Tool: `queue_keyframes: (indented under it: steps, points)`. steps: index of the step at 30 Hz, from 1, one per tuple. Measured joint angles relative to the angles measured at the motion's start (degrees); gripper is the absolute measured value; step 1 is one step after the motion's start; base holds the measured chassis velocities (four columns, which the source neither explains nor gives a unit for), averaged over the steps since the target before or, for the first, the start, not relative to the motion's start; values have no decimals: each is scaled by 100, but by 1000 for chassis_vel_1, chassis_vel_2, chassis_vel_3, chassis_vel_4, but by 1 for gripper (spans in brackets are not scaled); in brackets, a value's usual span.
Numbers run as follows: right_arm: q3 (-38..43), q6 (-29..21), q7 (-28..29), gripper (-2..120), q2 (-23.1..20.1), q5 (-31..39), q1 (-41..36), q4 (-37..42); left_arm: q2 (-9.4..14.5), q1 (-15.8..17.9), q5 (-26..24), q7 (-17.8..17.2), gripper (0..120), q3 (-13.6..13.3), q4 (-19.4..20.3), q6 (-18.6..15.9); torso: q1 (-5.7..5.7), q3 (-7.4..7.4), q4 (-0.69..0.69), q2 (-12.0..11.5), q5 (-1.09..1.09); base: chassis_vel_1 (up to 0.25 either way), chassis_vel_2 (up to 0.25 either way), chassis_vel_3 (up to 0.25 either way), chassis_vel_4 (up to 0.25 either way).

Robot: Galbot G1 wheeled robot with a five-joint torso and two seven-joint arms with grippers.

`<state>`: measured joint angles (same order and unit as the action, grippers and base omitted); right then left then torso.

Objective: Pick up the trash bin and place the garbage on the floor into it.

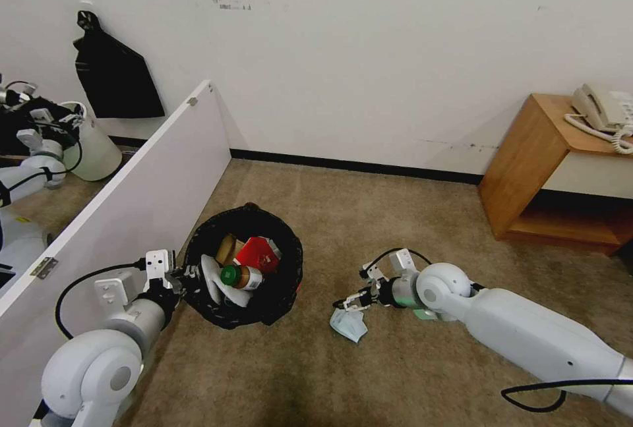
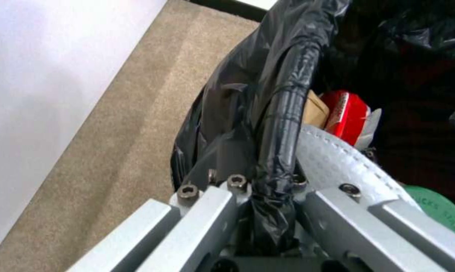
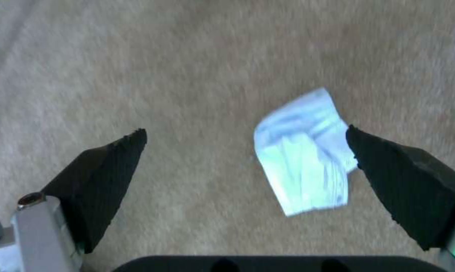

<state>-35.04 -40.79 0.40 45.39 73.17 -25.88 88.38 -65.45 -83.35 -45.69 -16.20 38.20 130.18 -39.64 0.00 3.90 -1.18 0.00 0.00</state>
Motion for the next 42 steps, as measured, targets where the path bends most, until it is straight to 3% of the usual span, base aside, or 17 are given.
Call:
queue_keyframes:
  steps: [17, 34, 42]
  points:
    - [-155, -170, -181, 100, 151, -172, 86, -772, -15, 114, 3, 66, 0, -59, -197, 19, 0, 0, -1, 0, 0, 0, 0, 0, 0]
    - [-396, -11, -632, 100, 868, -756, 223, -2008, 36, 184, -72, 109, 0, -47, -398, 26, 1, 0, 0, 0, 0, 0, 0, 0, 0]
    - [-462, 50, -775, 100, 992, -910, 227, -2301, 71, 211, -121, 129, 0, -48, -454, 28, 0, 0, -1, 0, 0, 0, 0, 0, 0]
